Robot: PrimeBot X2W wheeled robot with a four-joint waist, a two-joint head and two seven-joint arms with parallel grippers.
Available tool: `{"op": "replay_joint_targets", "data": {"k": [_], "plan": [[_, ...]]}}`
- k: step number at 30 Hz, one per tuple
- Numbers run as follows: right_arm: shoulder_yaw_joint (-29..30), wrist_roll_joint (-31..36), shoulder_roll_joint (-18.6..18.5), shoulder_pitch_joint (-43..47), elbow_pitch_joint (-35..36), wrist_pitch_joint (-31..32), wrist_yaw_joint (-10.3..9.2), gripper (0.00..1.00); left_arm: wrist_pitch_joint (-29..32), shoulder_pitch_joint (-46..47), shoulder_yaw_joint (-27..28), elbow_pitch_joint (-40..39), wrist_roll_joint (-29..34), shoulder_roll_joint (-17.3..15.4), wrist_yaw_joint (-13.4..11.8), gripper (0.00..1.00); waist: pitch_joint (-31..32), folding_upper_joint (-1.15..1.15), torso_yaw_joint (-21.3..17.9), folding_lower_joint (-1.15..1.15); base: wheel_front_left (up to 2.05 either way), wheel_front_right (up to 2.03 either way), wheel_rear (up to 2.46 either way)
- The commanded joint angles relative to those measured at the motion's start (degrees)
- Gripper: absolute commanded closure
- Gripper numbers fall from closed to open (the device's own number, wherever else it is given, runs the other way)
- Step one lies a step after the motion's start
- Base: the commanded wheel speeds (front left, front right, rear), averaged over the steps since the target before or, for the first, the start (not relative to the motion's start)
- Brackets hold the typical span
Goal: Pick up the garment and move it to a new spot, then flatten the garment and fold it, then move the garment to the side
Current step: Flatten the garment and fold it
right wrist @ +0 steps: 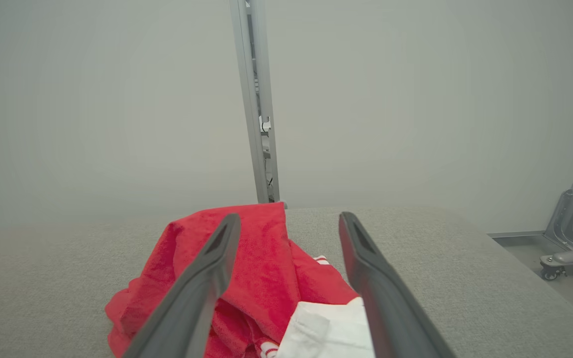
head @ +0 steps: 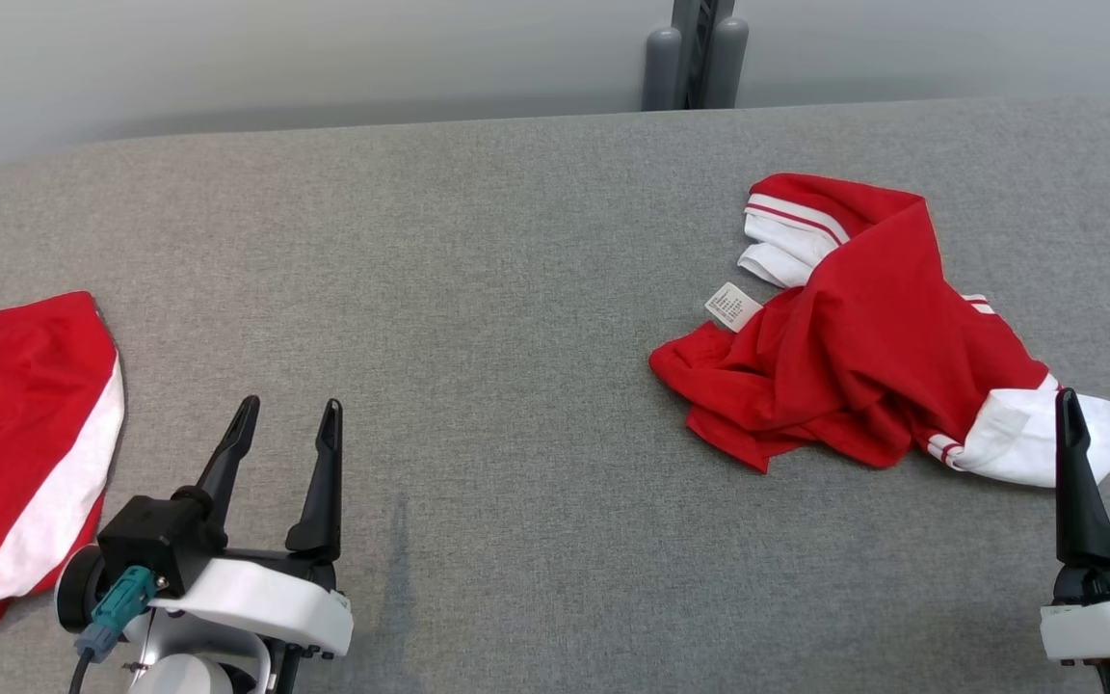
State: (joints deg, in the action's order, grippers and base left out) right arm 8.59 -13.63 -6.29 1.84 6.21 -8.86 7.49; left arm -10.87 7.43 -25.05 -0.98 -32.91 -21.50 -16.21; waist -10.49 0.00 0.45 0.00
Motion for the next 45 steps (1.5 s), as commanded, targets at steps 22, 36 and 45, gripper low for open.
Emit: {"op": "replay_joint_targets", "data": {"k": [22, 36, 45], "plan": [[-1.0, 0.2, 2.1, -1.0, 5.0, 3.5, 0.00, 0.00, 7.4, 17.3, -16.0, 4.9, 7.0, 4.5, 12.7, 0.00, -6.5, 0.00, -4.7, 0.00, 0.00, 0.00, 0.00], [-4.5, -2.4, 3.1, -4.4, 0.7, -0.1, 0.00, 0.00, 9.6, 30.1, -25.2, 22.1, 12.4, 10.0, 19.8, 0.00, -10.8, 0.00, -13.4, 0.00, 0.00, 0.00, 0.00], [-4.8, -3.7, 3.3, -4.9, -1.5, -1.9, 0.00, 0.00, 4.2, 33.6, -24.2, 28.7, 13.1, 12.4, 18.2, 1.00, -11.1, 0.00, -14.4, 0.00, 0.00, 0.00, 0.00]]}}
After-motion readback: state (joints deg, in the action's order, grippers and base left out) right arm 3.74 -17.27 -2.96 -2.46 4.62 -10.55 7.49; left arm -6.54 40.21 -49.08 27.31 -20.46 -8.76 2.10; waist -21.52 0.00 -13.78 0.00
